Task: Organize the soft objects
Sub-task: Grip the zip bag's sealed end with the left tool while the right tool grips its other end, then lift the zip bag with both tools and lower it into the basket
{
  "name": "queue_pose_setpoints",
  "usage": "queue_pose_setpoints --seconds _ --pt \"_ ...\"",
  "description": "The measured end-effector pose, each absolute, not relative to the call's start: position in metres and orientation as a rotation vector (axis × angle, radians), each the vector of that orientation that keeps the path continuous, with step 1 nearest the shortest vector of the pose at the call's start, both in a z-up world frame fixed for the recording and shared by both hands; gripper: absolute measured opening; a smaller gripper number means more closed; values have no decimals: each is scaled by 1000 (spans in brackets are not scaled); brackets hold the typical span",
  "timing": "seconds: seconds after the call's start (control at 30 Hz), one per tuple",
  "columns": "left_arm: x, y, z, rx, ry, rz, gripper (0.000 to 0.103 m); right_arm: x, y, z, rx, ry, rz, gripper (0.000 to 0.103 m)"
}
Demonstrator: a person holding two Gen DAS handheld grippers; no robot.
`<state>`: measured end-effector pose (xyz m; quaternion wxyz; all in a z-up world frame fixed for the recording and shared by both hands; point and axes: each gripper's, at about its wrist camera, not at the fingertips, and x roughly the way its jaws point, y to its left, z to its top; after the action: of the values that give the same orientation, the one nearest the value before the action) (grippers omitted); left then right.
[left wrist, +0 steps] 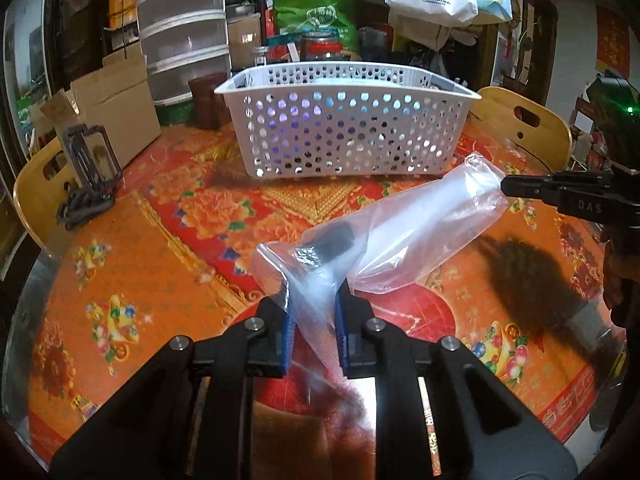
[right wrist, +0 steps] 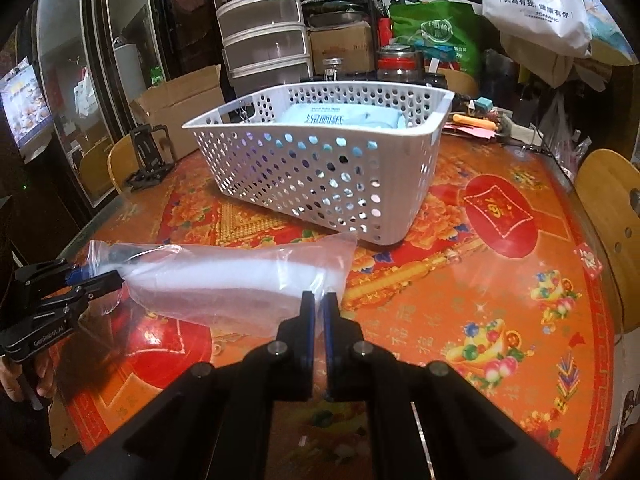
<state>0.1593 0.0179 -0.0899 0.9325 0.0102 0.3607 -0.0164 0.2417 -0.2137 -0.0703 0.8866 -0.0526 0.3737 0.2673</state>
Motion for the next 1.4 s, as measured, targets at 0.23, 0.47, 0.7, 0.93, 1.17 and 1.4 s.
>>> queue_pose_setpoints --seconds 0.23,0.47,0.7,0.93,1.17,1.4 --pt "155 13 -70 41 691 -44 15 236 -219 -56 -103 747 544 3" --pt "155 10 -40 57 638 -45 15 233 -222 -29 -108 699 535 3" --pt "159 3 -9 79 583 -50 15 234 -224 1 -109 646 521 3" --pt "188 2 32 122 538 -44 15 256 -222 37 -113 606 493 3" --pt "251 6 70 164 517 -14 15 296 -209 58 -121 603 449 3" --pt "322 18 74 163 556 -10 15 327 -193 56 -130 625 413 3"
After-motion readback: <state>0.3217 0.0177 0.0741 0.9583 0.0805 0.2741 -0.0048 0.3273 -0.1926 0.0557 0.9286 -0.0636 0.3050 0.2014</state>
